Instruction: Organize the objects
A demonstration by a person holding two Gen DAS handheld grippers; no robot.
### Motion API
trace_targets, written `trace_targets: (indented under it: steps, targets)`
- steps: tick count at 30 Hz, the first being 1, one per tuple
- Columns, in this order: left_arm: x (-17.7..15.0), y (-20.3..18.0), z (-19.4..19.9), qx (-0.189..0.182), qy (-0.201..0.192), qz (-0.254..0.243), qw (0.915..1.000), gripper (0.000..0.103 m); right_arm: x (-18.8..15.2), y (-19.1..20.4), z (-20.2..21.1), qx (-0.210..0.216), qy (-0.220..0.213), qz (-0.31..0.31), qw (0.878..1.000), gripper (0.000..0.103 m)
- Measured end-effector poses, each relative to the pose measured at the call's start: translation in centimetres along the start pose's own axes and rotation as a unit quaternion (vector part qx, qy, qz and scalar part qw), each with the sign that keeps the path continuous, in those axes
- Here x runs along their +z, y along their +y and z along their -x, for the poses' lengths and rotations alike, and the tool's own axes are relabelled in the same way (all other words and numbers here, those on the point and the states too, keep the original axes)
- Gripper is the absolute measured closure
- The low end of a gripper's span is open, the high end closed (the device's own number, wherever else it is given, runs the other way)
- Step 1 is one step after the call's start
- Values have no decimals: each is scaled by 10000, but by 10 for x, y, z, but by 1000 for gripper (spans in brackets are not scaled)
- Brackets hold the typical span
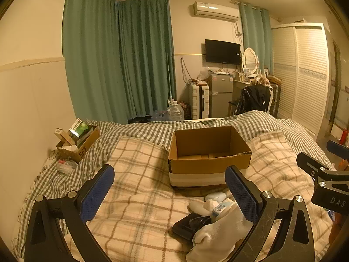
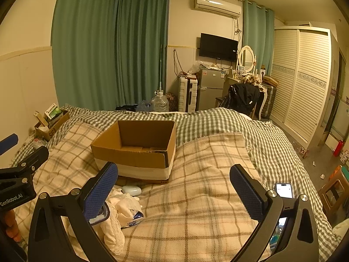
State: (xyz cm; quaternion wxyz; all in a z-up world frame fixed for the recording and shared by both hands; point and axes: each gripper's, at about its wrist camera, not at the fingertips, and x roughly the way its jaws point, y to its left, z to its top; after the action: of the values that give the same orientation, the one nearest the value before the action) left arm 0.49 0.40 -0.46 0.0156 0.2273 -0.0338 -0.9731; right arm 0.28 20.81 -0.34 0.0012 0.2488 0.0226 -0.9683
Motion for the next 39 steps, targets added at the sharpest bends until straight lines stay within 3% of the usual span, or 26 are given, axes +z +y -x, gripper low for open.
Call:
trace_targets:
  steps: [32,39]
  targets:
    - [-5,-6,-5,-43,197,-90,9998,0,-3,1,0,44,9,30,10000,0]
    - [3,-16,5,-60,128,-333,9993,0,5,-3,10,75,-43,48,10000,0]
